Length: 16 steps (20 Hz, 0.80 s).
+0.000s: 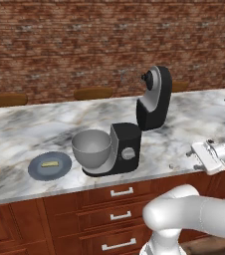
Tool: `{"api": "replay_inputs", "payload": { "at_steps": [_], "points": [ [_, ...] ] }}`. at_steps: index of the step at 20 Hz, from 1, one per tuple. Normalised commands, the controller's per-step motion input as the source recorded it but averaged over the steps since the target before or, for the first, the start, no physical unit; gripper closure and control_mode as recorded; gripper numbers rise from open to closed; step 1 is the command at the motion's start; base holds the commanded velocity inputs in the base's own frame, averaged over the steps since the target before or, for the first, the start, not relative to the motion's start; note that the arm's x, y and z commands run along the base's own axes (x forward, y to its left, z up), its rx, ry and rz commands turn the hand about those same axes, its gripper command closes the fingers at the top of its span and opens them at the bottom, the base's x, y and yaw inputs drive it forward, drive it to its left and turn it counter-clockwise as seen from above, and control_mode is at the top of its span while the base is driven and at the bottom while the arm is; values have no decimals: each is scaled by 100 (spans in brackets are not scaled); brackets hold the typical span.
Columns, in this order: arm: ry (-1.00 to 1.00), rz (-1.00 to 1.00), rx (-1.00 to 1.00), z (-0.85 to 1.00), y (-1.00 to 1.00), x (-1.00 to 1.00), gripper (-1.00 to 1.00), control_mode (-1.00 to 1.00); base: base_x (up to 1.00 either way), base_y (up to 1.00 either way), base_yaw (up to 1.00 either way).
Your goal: Add butter and sugar cubes to the stand mixer bowl and then turn on the stand mixer to begin making frosting.
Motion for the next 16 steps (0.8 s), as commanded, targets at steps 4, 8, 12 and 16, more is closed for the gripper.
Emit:
{"api": "replay_inputs", "payload": {
  "at_steps": [4, 8, 12, 16],
  "points": [
    [3, -11, 6, -18, 15, 27, -100, -100, 0, 0, 0],
    [2, -13, 2, -7, 14, 37, -100, -100, 0, 0, 0],
    [2, -12, 0, -8, 5, 32, -100, -100, 0, 0, 0],
    [0, -12, 0, -19, 0, 6, -100, -100, 0, 0, 0]
  ]
}}
